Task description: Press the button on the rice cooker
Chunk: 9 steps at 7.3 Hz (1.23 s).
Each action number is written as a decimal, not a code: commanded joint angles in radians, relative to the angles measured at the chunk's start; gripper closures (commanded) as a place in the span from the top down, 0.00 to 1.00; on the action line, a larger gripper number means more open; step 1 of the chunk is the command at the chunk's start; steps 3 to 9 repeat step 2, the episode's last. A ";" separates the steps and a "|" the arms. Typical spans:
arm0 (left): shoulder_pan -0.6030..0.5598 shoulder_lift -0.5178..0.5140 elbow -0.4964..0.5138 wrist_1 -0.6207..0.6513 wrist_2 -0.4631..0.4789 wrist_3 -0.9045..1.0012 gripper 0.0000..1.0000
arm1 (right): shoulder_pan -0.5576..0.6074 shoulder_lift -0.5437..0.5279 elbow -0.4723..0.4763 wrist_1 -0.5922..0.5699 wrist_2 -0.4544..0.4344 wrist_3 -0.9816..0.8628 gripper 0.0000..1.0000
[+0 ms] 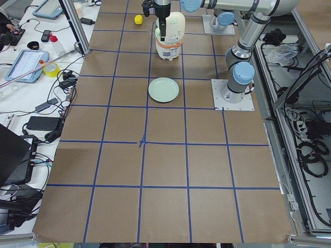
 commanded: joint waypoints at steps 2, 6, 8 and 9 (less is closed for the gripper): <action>0.000 0.000 0.000 0.000 0.000 0.000 1.00 | 0.000 0.000 0.001 0.000 0.006 0.002 1.00; 0.000 0.000 0.000 0.000 0.000 0.000 1.00 | 0.000 0.000 0.001 0.000 0.006 0.002 1.00; 0.000 0.000 0.000 0.000 0.000 0.000 1.00 | 0.000 0.000 0.001 0.000 0.006 0.002 1.00; 0.000 0.000 0.000 0.000 0.000 0.000 1.00 | 0.000 0.000 0.001 0.000 0.006 0.002 1.00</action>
